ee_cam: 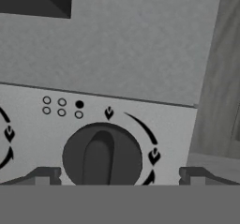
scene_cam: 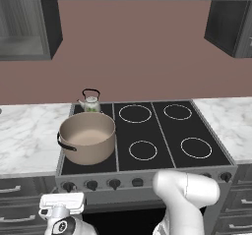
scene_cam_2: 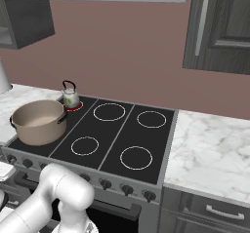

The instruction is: Pick the kettle from the cabinet and place it on a stove burner. Then pick the pot from the counter and place it on another stove burner. Finally, turn both burners on.

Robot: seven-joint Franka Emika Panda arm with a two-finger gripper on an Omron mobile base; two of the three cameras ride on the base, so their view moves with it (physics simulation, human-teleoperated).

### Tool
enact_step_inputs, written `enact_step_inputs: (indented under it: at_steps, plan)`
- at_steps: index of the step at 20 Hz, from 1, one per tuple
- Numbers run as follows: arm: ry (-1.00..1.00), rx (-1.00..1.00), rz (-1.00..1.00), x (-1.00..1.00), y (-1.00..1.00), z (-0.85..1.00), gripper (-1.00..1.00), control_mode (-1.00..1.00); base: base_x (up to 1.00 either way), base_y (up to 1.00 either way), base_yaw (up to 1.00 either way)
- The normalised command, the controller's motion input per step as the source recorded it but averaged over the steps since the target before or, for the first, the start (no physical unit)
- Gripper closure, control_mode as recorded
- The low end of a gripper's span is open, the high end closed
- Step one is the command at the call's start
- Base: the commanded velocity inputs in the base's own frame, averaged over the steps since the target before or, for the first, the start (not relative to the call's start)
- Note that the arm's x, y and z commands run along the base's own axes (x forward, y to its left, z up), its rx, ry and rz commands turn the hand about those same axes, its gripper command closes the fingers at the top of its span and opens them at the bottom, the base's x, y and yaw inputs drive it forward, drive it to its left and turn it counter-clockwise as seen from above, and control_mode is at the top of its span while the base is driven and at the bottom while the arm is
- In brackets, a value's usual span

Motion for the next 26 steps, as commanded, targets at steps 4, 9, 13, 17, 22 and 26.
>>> enact_step_inputs:
  at_steps: [4,9,13,17,22,26]
  plan:
    - [0.00,0.00,0.00,0.06,0.00,-0.01,1.00,-1.00,0.00,0.00,0.00]
    - [0.00,0.00,0.00,0.06,0.00,0.00,1.00,-1.00,0.00,0.00,0.00]
    - [-0.01,0.00,0.00,0.04,0.00,0.00,1.00,-1.00,0.00,0.00,0.00]
    - [0.00,0.00,0.00,0.00,0.00,0.00,1.00,-1.00,0.00,0.00,0.00]
    - [0.00,-0.02,0.00,0.00,0.00,0.00,1.00,-1.00,0.00,0.00,0.00]
    - [0.00,-0.13,0.00,-0.01,0.00,0.00,1.00,-1.00,0.00,0.00,0.00]
